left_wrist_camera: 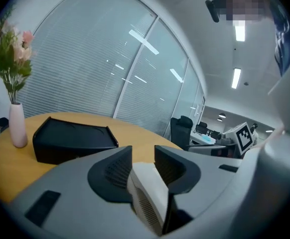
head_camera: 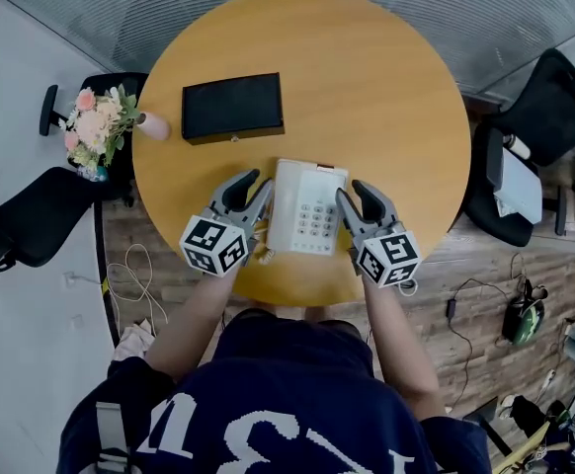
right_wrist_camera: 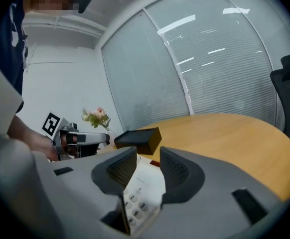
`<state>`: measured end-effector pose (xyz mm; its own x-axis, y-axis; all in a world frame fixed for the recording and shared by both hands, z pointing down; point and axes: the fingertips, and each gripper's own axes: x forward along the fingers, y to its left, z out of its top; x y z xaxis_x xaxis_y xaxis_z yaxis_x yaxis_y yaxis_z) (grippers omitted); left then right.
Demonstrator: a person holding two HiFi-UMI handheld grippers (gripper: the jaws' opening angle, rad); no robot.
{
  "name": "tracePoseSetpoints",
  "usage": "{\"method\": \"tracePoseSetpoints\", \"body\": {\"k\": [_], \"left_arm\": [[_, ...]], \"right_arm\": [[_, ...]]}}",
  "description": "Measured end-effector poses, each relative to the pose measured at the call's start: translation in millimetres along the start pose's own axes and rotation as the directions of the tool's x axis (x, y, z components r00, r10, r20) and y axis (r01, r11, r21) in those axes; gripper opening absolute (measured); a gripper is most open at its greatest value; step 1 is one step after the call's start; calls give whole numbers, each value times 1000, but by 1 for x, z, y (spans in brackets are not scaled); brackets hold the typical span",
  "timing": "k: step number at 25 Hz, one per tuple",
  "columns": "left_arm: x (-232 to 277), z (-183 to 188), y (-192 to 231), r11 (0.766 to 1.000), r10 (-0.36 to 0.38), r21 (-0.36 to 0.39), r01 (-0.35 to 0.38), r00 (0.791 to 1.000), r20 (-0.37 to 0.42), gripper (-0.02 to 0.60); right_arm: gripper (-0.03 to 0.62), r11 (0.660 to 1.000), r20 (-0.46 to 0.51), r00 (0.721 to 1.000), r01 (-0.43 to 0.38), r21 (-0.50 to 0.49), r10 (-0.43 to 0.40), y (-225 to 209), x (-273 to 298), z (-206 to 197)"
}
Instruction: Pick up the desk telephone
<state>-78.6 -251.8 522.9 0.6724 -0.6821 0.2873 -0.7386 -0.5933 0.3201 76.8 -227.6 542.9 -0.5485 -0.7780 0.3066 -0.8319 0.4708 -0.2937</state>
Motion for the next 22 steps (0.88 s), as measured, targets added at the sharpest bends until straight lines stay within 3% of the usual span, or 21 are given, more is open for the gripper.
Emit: {"method": "tracePoseSetpoints", "body": {"k": [2,5,14,17,22], "left_arm": [[5,-13,1,1000,0,-21,-1,999,-37,184],[12,-30,-2,999,-19,-51,15,997,-77,236],[24,-85,-2,976,-88,-216,36,968,-235,311],[26,-93,-1,938,-137,-343,52,964,-228,316],[28,-101,-3,850,-251,-515,110,945,-212,319]], "right_arm": [[144,1000,-36,999,12,27,-11,-5,3,-20],[178,995,-83,996,33,89,-26,-14,7,-45],[249,975,-165,986,45,219,-9,-19,12,-88],[253,961,-173,985,43,272,5,-20,15,-96],[255,918,-164,984,0,396,71,-16,21,-104]]}}
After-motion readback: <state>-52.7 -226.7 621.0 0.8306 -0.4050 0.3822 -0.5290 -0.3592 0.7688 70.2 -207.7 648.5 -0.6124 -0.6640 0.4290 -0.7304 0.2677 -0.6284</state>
